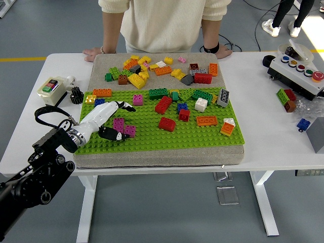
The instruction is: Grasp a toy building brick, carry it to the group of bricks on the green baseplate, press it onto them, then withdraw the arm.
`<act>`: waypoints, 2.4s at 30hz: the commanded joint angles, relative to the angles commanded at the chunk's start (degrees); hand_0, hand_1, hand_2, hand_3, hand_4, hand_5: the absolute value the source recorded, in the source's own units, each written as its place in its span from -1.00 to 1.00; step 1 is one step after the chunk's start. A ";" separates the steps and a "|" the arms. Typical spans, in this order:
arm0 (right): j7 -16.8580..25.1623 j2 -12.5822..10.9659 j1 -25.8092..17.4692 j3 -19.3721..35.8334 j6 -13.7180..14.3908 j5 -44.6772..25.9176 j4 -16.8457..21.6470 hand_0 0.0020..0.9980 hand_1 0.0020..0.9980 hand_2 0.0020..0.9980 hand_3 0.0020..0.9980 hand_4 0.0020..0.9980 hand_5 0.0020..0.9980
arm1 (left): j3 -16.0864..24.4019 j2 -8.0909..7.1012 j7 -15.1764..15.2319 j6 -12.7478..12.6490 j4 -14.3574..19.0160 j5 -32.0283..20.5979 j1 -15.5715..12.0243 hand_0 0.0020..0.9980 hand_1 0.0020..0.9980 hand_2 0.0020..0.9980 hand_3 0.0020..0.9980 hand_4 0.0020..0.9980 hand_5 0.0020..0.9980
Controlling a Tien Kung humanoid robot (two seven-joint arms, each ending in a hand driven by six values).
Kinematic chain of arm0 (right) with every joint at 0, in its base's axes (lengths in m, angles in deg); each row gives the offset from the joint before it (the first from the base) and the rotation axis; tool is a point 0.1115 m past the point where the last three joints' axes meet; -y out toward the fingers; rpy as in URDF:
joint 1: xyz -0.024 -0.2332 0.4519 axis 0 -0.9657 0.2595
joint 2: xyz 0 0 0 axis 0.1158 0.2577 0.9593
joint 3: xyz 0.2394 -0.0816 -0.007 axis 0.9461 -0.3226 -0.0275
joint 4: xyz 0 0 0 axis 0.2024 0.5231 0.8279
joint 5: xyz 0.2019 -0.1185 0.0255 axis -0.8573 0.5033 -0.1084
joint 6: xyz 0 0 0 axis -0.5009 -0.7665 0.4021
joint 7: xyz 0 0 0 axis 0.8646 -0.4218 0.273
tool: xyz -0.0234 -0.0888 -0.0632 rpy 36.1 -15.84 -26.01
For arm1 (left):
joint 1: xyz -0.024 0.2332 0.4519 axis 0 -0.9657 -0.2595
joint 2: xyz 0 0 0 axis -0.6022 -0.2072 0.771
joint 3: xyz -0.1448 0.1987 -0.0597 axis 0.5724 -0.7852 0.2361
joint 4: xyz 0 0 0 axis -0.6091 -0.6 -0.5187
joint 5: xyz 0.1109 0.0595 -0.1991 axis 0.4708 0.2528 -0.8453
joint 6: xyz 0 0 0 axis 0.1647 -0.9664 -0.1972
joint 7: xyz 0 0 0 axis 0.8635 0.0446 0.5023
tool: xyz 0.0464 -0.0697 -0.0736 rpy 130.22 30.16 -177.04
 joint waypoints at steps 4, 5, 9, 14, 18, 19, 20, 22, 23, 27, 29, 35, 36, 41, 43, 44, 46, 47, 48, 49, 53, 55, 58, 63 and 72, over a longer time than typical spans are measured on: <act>-0.03 -0.03 0.01 0.09 -0.02 -0.02 0.00 0.51 0.35 0.45 0.32 0.83 -0.03 | 0.15 0.01 -0.01 0.06 -0.35 -0.09 0.23 0.79 0.60 0.50 0.41 0.96 -1.00; -0.02 -0.05 0.01 0.12 -0.02 -0.01 0.00 0.51 0.35 0.45 0.32 0.83 -0.03 | 0.17 -0.03 -0.02 0.18 -0.26 -0.08 0.17 0.79 0.60 0.50 0.41 0.96 -1.00; -0.03 -0.11 -0.02 0.26 -0.09 0.06 0.00 0.51 0.35 0.45 0.32 0.83 -0.03 | 0.24 -0.31 -0.23 1.00 1.16 0.00 -0.36 0.79 0.60 0.50 0.41 0.96 -1.00; 0.08 -0.17 -0.05 0.40 -0.13 0.10 0.00 0.50 0.35 0.45 0.32 0.83 -0.03 | 0.43 -0.75 -1.15 2.84 4.96 0.58 -1.70 0.80 0.60 0.50 0.40 0.95 -1.00; 0.12 -0.21 -0.05 0.46 -0.15 0.09 0.00 0.50 0.35 0.45 0.32 0.83 -0.03 | 0.38 -1.04 -1.59 3.87 7.90 0.45 -2.21 0.80 0.60 0.50 0.40 0.95 -1.00; 0.13 -0.20 -0.05 0.46 -0.14 0.08 0.00 0.50 0.35 0.45 0.32 0.83 -0.03 | 0.39 -1.04 -1.65 4.13 8.36 0.37 -2.16 0.80 0.60 0.50 0.40 0.95 -1.00; 0.13 -0.20 -0.06 0.47 -0.14 0.07 0.00 0.51 0.35 0.45 0.32 0.83 -0.03 | 0.40 -1.04 -1.67 4.23 8.52 0.34 -2.14 0.81 0.61 0.51 0.40 0.96 -1.00; 0.18 -0.20 0.01 0.44 -0.10 0.01 0.00 0.51 0.35 0.45 0.32 0.83 -0.03 | 0.37 -1.04 -1.68 4.41 8.66 0.27 -2.02 0.81 0.61 0.51 0.40 0.96 -1.00; 0.18 -0.21 0.05 0.50 -0.04 0.02 0.00 0.51 0.35 0.45 0.32 0.83 -0.03 | 0.32 -1.03 -1.69 4.72 8.55 0.08 -1.95 0.81 0.61 0.51 0.40 0.96 -1.00; 0.16 -0.21 0.01 0.48 -0.07 0.01 0.00 0.51 0.35 0.45 0.32 0.82 -0.03 | -0.03 -0.77 -1.99 4.28 7.99 0.10 -1.60 0.86 0.65 0.55 0.39 0.99 -1.00; 0.16 -0.19 -0.05 0.39 -0.11 -0.02 0.00 0.51 0.35 0.45 0.32 0.82 -0.03 | -0.29 -0.55 -2.19 3.79 7.39 0.17 -1.21 0.86 0.65 0.55 0.39 0.99 -1.00; 0.18 -0.16 0.03 0.19 0.06 -0.04 0.00 0.51 0.35 0.45 0.31 0.82 -0.03 | -0.74 -0.51 -2.43 3.73 6.50 0.41 -0.91 0.91 0.67 0.58 0.28 1.00 -0.71; 0.18 -0.17 0.00 0.16 0.06 -0.04 0.00 0.51 0.35 0.45 0.31 0.82 -0.03 | -0.71 -0.57 -2.36 3.82 6.62 0.24 -1.00 0.91 0.67 0.58 0.28 1.00 -0.71; 0.16 -0.21 -0.08 0.09 0.03 -0.02 0.00 0.50 0.35 0.45 0.31 0.82 -0.03 | -0.83 -0.90 -2.13 4.40 7.49 -0.49 -1.36 0.94 0.70 0.59 0.15 1.00 -0.46; 0.22 -0.19 0.02 0.02 0.07 -0.07 0.00 0.50 0.35 0.45 0.31 0.82 -0.03 | -0.96 -0.98 -2.11 4.62 7.84 -0.65 -1.43 0.94 0.70 0.59 0.15 1.00 -0.46; 0.26 -0.17 0.07 -0.01 0.10 -0.10 0.00 0.51 0.35 0.45 0.31 0.82 -0.03 | -1.02 -1.01 -2.14 4.70 8.01 -0.62 -1.45 0.97 0.72 0.63 0.15 1.00 0.03; 0.29 -0.14 0.10 -0.08 0.12 -0.14 0.00 0.51 0.35 0.45 0.31 0.82 -0.03 | -1.10 -1.05 -2.16 4.83 8.30 -0.72 -1.48 0.97 0.72 0.63 0.15 1.00 0.03; 0.28 -0.12 0.10 -0.10 0.12 -0.13 0.00 0.51 0.35 0.45 0.31 0.82 -0.03 | -1.17 -1.08 -2.22 4.96 8.47 -0.50 -1.47 0.97 0.72 0.63 0.15 1.00 0.03; 0.27 -0.12 0.09 -0.11 0.12 -0.13 0.00 0.51 0.35 0.45 0.31 0.82 -0.03 | -1.19 -1.10 -2.25 5.03 8.55 -0.40 -1.46 0.97 0.72 0.63 0.15 1.00 0.03; 0.25 -0.12 0.07 -0.13 0.13 -0.14 0.00 0.51 0.35 0.45 0.31 0.82 -0.03 | -1.28 -1.12 -2.36 5.37 8.66 -0.13 -1.42 0.97 0.72 0.63 0.15 1.00 0.03; 0.21 -0.16 0.00 -0.22 0.14 -0.18 0.00 0.51 0.35 0.45 0.31 0.82 -0.03 | -1.58 -1.07 -2.83 6.73 8.50 0.86 -1.23 1.00 0.80 0.70 0.27 1.00 0.45; 0.20 -0.16 0.02 -0.27 0.15 -0.19 0.00 0.51 0.35 0.45 0.31 0.82 -0.03 | -1.77 -0.99 -3.14 7.71 8.20 1.48 -1.11 1.00 0.80 0.70 0.27 1.00 0.45; 0.23 -0.16 0.05 -0.25 0.15 -0.19 0.00 0.51 0.35 0.45 0.31 0.82 -0.03 | -2.01 -0.90 -3.73 9.44 7.75 2.65 -0.88 1.00 0.91 0.84 0.39 1.00 0.92; 0.21 -0.19 0.06 -0.21 0.10 -0.25 0.00 0.51 0.35 0.45 0.31 0.82 -0.03 | -2.25 -0.70 -4.15 10.70 7.03 3.75 -0.41 1.00 1.00 0.93 0.41 1.00 1.00; 0.24 -0.21 0.17 -0.11 0.13 -0.32 0.00 0.51 0.35 0.45 0.31 0.82 -0.03 | -2.46 -0.46 -4.66 11.30 5.80 5.69 0.41 1.00 1.00 0.96 0.42 1.00 1.00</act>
